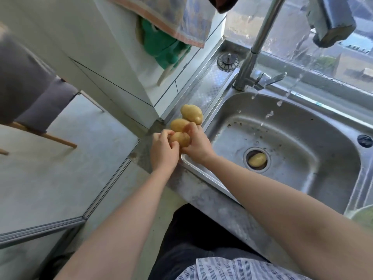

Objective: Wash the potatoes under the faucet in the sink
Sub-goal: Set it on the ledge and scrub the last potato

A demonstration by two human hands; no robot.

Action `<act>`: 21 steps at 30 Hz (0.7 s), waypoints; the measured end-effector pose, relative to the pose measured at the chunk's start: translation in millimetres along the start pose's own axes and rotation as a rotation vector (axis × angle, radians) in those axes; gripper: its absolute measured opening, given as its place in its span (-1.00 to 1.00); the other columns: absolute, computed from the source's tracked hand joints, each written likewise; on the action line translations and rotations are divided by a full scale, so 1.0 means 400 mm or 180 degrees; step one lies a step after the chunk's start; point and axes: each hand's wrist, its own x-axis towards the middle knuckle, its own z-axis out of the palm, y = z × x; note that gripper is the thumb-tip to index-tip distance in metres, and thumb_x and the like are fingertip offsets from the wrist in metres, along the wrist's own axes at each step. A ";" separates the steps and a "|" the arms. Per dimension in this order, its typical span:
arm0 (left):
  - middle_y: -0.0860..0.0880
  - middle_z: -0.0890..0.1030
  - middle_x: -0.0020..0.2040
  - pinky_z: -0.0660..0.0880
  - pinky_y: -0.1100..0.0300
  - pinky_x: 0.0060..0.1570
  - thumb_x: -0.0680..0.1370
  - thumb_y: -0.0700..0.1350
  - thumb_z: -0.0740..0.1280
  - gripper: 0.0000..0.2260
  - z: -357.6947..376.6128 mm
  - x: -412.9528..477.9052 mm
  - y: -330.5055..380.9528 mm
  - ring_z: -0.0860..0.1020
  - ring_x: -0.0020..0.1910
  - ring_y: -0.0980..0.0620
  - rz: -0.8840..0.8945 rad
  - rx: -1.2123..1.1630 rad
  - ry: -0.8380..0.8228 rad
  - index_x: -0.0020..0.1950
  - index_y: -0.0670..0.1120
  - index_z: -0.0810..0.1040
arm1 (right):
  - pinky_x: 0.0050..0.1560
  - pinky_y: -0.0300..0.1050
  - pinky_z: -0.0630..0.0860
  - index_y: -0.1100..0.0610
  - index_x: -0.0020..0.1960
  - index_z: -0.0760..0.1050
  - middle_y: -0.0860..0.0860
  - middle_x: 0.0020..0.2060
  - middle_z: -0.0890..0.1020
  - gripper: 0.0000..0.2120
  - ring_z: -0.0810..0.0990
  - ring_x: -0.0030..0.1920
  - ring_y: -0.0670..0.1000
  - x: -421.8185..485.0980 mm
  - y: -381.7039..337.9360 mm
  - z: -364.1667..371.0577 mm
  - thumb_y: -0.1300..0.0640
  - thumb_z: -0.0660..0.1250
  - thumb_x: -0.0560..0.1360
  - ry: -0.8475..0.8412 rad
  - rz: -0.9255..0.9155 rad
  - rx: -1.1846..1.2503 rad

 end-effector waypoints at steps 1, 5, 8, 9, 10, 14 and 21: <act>-0.14 0.45 0.18 0.37 0.17 0.02 0.51 -0.21 0.27 -0.72 0.002 -0.003 -0.004 0.51 0.06 -0.12 -0.0009 0.0055 0.0008 0.21 -0.09 0.53 | 0.05 0.03 0.51 0.12 0.21 0.38 0.12 0.12 0.45 -0.43 0.53 0.04 0.12 -0.002 0.003 0.005 0.16 0.53 0.28 0.0020 -0.0012 -0.0030; -0.11 0.43 0.17 0.35 0.16 -0.15 0.50 -0.18 0.28 -0.75 0.010 -0.008 -0.002 0.52 0.00 -0.12 0.0014 0.0389 0.0238 0.17 -0.08 0.52 | 0.10 -0.04 0.49 0.13 0.25 0.47 0.16 0.10 0.48 -0.51 0.53 0.04 0.11 0.001 0.011 -0.010 0.17 0.51 0.35 -0.0103 -0.0226 0.0033; -0.10 0.45 0.09 0.30 0.16 -0.22 0.50 -0.22 0.25 -0.82 0.020 -0.005 0.042 0.50 -0.07 -0.09 0.0395 0.0486 0.0378 0.07 -0.10 0.55 | 0.07 -0.07 0.54 0.14 0.19 0.56 0.12 0.06 0.56 -0.65 0.57 -0.06 0.04 0.003 0.026 -0.057 0.24 0.43 0.41 -0.0209 -0.0077 0.0158; -0.11 0.47 0.05 0.32 0.14 -0.23 0.49 -0.23 0.25 -0.84 0.028 -0.003 0.064 0.50 -0.08 -0.08 0.0611 0.0443 0.0411 0.02 -0.11 0.56 | 0.05 -0.07 0.55 0.13 0.15 0.58 0.10 0.03 0.60 -0.70 0.57 -0.09 0.02 0.005 0.039 -0.077 0.26 0.39 0.42 -0.0202 0.0038 0.0172; -0.11 0.50 0.02 0.35 0.12 -0.23 0.49 -0.23 0.26 -0.86 0.041 -0.001 0.088 0.50 -0.09 -0.09 0.0836 0.0387 0.0413 -0.01 -0.12 0.57 | 0.02 -0.08 0.55 0.12 0.11 0.60 0.07 -0.02 0.63 -0.74 0.58 -0.12 0.00 0.002 0.054 -0.100 0.27 0.35 0.44 -0.0177 0.0137 0.0189; -0.08 0.55 -0.09 0.41 0.10 -0.22 0.51 -0.21 0.25 -0.86 0.136 0.005 0.184 0.51 -0.17 -0.06 0.1342 0.0085 -0.0159 -0.05 -0.13 0.60 | -0.07 -0.05 0.59 0.05 -0.04 0.58 0.09 -0.19 0.70 -0.83 0.66 -0.19 0.03 -0.019 0.141 -0.200 0.26 0.28 0.48 -0.0044 0.0564 0.0264; -0.04 0.61 -0.33 0.54 0.13 -0.19 0.54 -0.19 0.17 -0.73 0.415 0.060 0.218 0.57 -0.30 -0.05 -0.0196 -0.0396 -0.1927 -0.30 -0.04 0.57 | 0.05 -0.06 0.50 0.14 0.15 0.56 0.12 0.03 0.64 -0.70 0.60 0.07 0.14 -0.042 0.398 -0.294 0.27 0.16 0.51 0.0265 0.1751 -0.0250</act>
